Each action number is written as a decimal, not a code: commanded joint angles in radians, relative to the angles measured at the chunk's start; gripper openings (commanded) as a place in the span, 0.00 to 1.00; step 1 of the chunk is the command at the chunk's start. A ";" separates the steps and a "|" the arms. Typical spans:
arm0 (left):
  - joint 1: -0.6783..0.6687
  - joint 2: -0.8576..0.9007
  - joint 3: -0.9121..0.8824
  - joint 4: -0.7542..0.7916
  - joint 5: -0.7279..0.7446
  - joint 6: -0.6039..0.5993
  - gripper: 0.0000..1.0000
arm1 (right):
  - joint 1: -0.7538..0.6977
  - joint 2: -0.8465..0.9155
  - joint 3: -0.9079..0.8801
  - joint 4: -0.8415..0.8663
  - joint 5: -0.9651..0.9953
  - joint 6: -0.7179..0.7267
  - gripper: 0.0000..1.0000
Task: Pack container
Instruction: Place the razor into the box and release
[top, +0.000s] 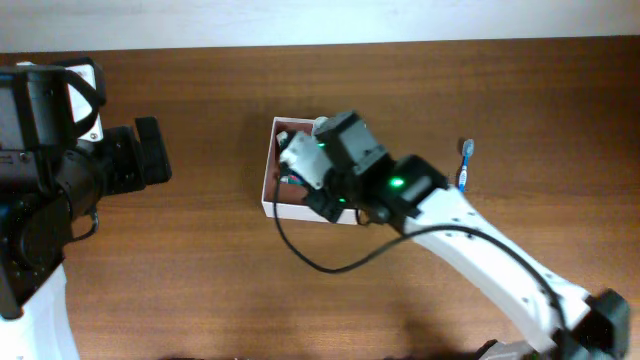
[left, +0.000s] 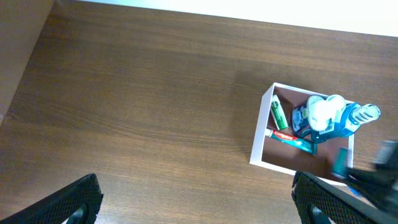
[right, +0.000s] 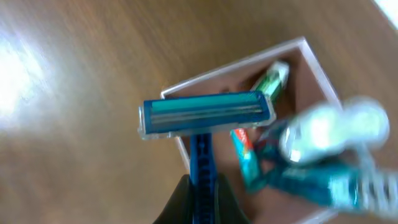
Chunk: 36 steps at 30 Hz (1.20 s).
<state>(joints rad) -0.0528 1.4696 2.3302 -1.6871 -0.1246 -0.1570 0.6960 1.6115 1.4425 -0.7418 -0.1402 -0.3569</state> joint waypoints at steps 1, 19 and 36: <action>0.003 -0.011 0.007 0.000 -0.007 0.002 0.99 | 0.001 0.084 -0.006 0.058 0.068 -0.209 0.04; 0.003 -0.011 0.007 0.000 -0.007 0.002 0.99 | -0.043 0.052 0.077 -0.128 0.069 0.148 0.43; 0.003 -0.011 0.007 0.000 -0.007 0.002 0.99 | -0.755 -0.030 0.004 -0.320 0.073 0.576 0.50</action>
<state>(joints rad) -0.0528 1.4696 2.3302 -1.6871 -0.1246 -0.1570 0.0204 1.5246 1.4971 -1.0725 -0.0704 0.1421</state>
